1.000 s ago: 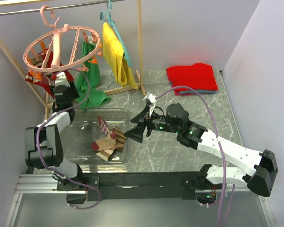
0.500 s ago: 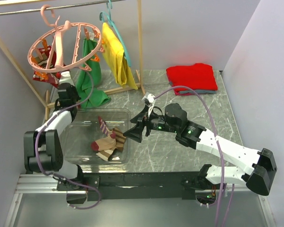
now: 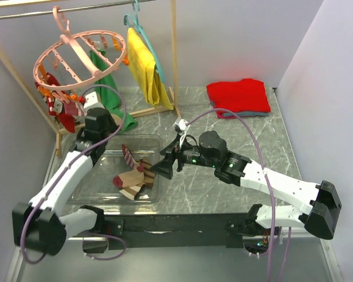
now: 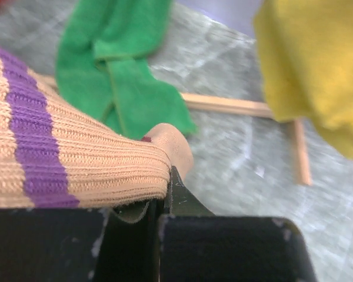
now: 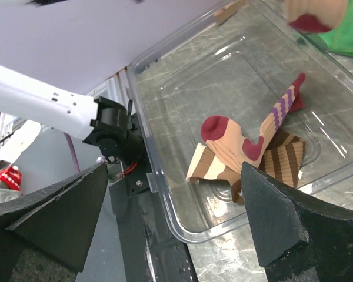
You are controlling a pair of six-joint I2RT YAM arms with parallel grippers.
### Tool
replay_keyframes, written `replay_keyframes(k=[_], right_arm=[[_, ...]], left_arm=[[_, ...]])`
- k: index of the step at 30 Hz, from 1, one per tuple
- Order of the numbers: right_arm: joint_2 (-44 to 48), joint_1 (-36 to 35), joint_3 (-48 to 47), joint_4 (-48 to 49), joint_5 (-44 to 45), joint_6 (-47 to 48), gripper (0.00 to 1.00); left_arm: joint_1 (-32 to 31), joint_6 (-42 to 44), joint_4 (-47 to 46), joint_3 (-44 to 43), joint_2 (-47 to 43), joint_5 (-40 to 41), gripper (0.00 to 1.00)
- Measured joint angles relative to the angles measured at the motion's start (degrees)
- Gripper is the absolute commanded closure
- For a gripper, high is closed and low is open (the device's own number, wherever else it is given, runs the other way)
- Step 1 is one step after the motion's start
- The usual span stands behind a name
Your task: Remove the socks clipped to the hanger
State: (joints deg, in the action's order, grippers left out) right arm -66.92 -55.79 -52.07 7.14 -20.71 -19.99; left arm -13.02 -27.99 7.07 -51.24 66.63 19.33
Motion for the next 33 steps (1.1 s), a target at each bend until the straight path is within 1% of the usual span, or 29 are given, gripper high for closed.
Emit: replay_keyframes(k=[4,9,16,19,22,28,33], right_arm=[[0.0,-0.3,0.0,-0.3,1.1,-0.1,0.00],[-2.4,-0.3,-1.4,-1.4,2.5,0.5,0.00],[-12.3,-0.3,-10.0,-2.4,3.9,3.0,0.00],[-18.3,-0.3,-15.4,-2.0,4.1,4.3,0.00],[-23.3,-0.3,-18.9,-1.0,4.2,5.1,0.00],[-30.0,-0.3,-20.1,3.5,3.8,4.7,0.00],[-31.2,-0.3,-19.4,8.4,2.2,4.4,0.00]], left_arm=[[-4.0,-4.5,3.9,1.3,-6.1,-0.4,0.99],[-6.9,-7.9,7.4,2.3,-10.2,-3.2,0.99],[-7.1,-9.6,11.9,2.7,-14.5,-7.1,0.99],[-7.1,-9.8,13.6,2.6,-17.1,-8.6,0.99],[-7.2,-9.8,15.8,2.2,-19.3,-10.0,0.99],[-7.2,-9.8,18.3,0.8,-22.9,-11.9,0.99],[-7.2,-10.3,19.3,-0.1,-25.1,-13.7,0.99]])
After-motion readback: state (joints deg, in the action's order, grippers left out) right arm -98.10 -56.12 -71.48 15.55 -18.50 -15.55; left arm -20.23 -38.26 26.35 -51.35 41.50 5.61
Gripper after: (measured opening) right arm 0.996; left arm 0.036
